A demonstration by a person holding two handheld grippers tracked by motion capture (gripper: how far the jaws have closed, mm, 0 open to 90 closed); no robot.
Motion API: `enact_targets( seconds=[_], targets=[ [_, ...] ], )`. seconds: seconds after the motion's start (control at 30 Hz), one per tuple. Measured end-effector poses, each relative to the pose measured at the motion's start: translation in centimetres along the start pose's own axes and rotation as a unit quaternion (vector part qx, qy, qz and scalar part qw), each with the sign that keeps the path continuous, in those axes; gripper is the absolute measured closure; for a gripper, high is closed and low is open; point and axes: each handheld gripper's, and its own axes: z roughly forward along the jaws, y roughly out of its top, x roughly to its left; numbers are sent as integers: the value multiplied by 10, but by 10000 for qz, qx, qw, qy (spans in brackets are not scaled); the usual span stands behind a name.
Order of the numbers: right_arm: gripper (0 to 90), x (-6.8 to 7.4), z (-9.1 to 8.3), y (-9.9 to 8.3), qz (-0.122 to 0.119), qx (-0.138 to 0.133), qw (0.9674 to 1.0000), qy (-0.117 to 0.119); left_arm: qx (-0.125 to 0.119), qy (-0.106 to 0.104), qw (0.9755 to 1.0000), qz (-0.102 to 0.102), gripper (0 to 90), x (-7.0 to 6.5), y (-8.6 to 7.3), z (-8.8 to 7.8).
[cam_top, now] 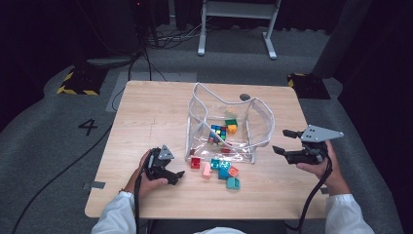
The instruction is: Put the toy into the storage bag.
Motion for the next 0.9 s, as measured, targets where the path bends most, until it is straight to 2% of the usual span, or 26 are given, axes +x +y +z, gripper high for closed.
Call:
enact_targets(
  seconds=[0.17, 0.37, 0.5, 0.63, 0.7, 0.8, 0.9],
  targets=[
    [296, 8, 10, -17, -8, 168, 9998, 64, -2, 0, 10000, -2, 55, 0, 0, 0],
    [301, 23, 22, -35, 103, 241, 9989, 383, -2, -2, 10000, -5, 55, 0, 0, 0],
    [304, 37, 33, -49, 81, 375, 9975, 598, -1, 16, 10000, 5, 55, 0, 0, 0],
    [306, 52, 46, -60, 83, 517, 9948, 872, 1, 22, 10000, 10, 55, 0, 0, 0],
    [304, 60, 53, -63, -83, 690, 9933, 920, 0, 22, 10000, 10, 54, 0, 0, 0],
    [307, 66, 60, -65, -55, 731, 9913, 1090, -1, 11, 10000, 2, 55, 0, 0, 0],
    [310, 75, 68, -68, -112, 845, 9878, 1306, 0, 20, 10000, 9, 55, 0, 0, 0]
  ],
)
